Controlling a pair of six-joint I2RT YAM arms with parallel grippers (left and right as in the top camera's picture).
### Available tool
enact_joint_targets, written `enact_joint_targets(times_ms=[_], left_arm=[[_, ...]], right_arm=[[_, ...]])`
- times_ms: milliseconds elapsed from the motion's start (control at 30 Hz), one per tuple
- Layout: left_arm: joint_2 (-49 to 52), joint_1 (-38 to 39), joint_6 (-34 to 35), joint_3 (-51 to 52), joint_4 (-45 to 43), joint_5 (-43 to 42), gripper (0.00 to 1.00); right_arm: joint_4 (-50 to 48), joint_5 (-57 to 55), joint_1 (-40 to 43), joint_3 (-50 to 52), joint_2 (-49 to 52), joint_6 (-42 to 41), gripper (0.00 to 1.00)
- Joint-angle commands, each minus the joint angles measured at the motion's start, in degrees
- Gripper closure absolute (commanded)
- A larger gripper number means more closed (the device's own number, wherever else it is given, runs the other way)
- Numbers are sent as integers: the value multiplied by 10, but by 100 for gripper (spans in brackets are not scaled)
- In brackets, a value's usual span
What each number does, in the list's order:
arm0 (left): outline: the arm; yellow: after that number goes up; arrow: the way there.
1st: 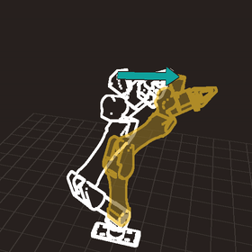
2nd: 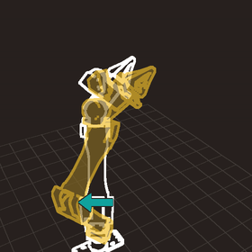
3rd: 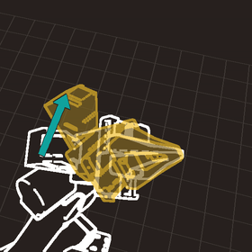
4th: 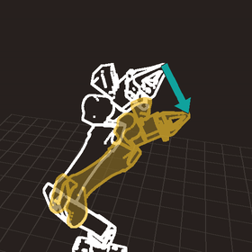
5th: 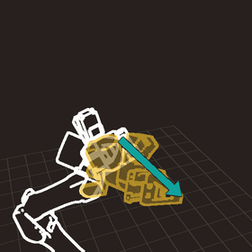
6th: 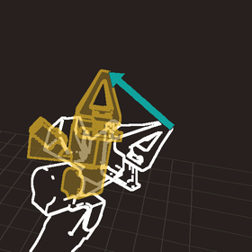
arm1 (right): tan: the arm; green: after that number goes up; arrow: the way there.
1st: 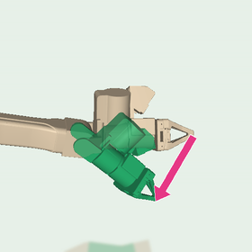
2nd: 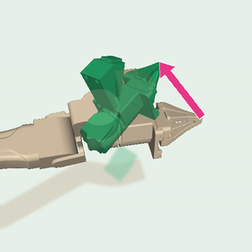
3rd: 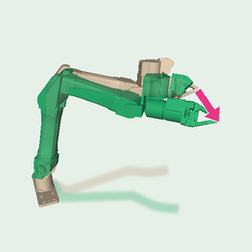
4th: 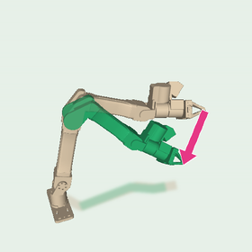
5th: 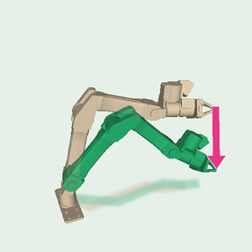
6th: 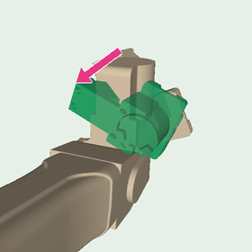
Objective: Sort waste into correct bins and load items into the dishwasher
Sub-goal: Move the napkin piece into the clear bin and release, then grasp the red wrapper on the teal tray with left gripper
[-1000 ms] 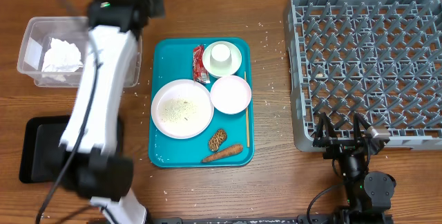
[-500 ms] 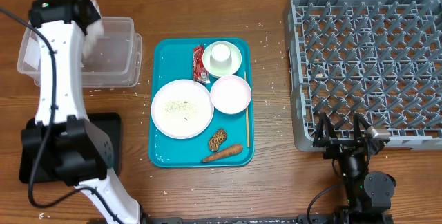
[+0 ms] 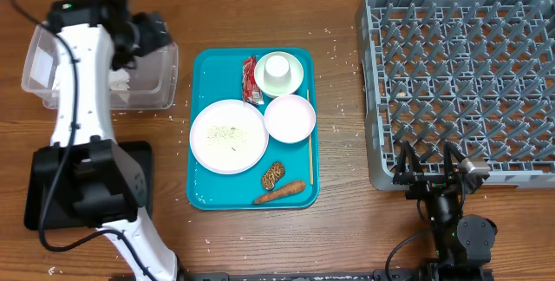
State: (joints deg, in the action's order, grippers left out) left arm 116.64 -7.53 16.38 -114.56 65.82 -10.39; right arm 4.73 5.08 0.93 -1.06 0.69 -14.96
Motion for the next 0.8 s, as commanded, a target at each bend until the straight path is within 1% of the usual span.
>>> enact_joint_targets(times_ms=[0,167,267,333,400,500,700,767], left_arm=[[-15,63,-27,19,16,-54,10],[-7,129,-21,75,-17,-47,10],[5,164,15,110,-49,0,11],[16,179,25,120,-59,25,13],[26,189,25,121,-63,34,15],[40,201,25,121,-73,33,22],[89,211,36,121,-78,34,24],[107,211,40,121,-83,33,26]], right_arm=[[-3,-5,-3,6,-5,0,0],[-3,-5,-3,6,-5,0,0],[-3,-5,-3,6,-5,0,0],[-3,-5,-3,6,-5,0,0],[-3,-5,-3,6,-5,0,0],[-3,-5,-3,6,-5,0,0],[-3,-5,-3,6,-5,0,0],[-3,-5,-3,6,-5,0,0]])
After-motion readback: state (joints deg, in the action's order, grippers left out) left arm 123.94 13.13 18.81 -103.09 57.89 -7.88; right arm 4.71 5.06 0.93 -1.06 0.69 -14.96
